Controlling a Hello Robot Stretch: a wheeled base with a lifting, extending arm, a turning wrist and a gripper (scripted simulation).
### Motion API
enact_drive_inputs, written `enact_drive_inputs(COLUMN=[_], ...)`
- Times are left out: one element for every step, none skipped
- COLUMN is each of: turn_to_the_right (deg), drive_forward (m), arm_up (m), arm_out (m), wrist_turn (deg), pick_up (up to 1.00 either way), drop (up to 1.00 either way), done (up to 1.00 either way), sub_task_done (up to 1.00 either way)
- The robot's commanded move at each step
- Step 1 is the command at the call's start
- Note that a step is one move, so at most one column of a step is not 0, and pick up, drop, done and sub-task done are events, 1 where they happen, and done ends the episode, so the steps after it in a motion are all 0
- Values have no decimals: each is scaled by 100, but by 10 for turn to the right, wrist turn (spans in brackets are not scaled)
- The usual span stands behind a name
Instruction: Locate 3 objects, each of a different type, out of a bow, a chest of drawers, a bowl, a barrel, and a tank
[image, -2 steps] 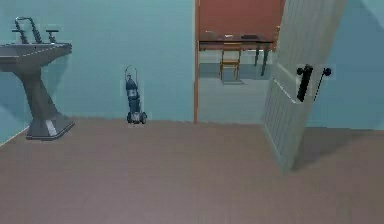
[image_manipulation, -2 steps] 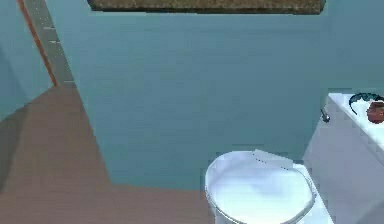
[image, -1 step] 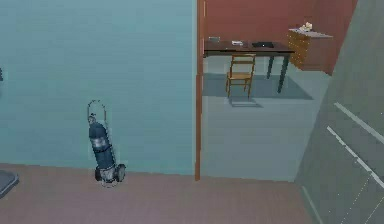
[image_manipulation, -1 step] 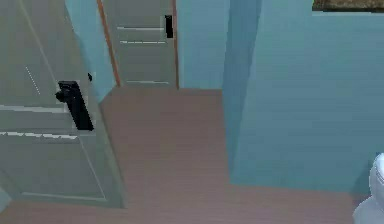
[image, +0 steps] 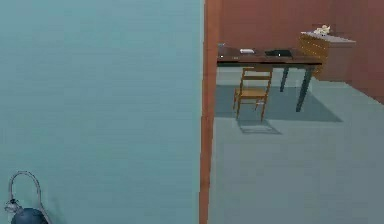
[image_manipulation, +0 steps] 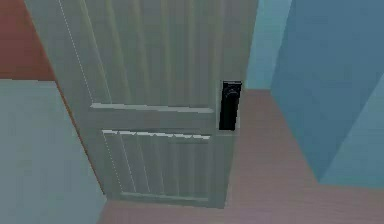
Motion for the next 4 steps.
enact_drive_inputs(turn_to_the_right=[-450, 0, 450, 450], drive_forward=[0, 0, 0, 0], arm_up=[0, 0, 0, 0], arm_out=[0, 0, 0, 0], wrist_turn=[0, 0, 0, 0], pick_up=[0, 0, 0, 0], drop=[0, 0, 0, 0], done=[0, 0, 0, 0], sub_task_done=[0, 100, 0, 0])
